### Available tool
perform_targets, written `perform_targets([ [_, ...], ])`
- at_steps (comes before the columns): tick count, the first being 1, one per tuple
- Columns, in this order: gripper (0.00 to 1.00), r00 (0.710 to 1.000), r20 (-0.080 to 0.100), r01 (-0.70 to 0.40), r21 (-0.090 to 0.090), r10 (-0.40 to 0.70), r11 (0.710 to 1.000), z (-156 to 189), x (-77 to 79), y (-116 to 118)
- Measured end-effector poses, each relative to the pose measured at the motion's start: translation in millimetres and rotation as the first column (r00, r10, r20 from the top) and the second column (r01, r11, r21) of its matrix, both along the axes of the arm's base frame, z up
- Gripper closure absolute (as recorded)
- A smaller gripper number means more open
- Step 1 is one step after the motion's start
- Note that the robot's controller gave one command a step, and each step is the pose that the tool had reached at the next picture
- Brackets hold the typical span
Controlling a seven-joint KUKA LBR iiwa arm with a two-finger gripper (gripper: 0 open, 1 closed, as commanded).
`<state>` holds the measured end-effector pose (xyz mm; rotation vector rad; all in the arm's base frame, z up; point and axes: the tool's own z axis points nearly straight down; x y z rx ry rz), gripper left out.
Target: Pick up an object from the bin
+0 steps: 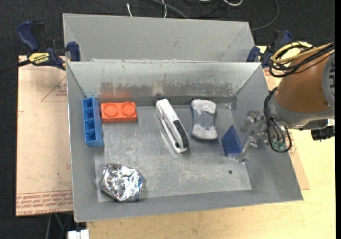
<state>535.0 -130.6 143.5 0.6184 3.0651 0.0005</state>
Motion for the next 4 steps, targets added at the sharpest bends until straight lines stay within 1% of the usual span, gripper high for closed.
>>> perform_targets([
  [1, 0.00, 1.000, -0.014, -0.013, 0.005, 0.013, 1.000, -44.1, 4.4, 11.7],
  [2, 0.00, 0.990, 0.003, 0.142, 0.003, -0.142, 0.990, -74.4, 3.4, 12.3],
  [3, 1.00, 0.993, -0.017, 0.120, 0.010, -0.120, 0.993, -72.4, 15.3, 8.5],
  [4, 1.00, 0.993, -0.017, 0.119, 0.010, -0.119, 0.993, -72.1, 15.2, 8.5],
])
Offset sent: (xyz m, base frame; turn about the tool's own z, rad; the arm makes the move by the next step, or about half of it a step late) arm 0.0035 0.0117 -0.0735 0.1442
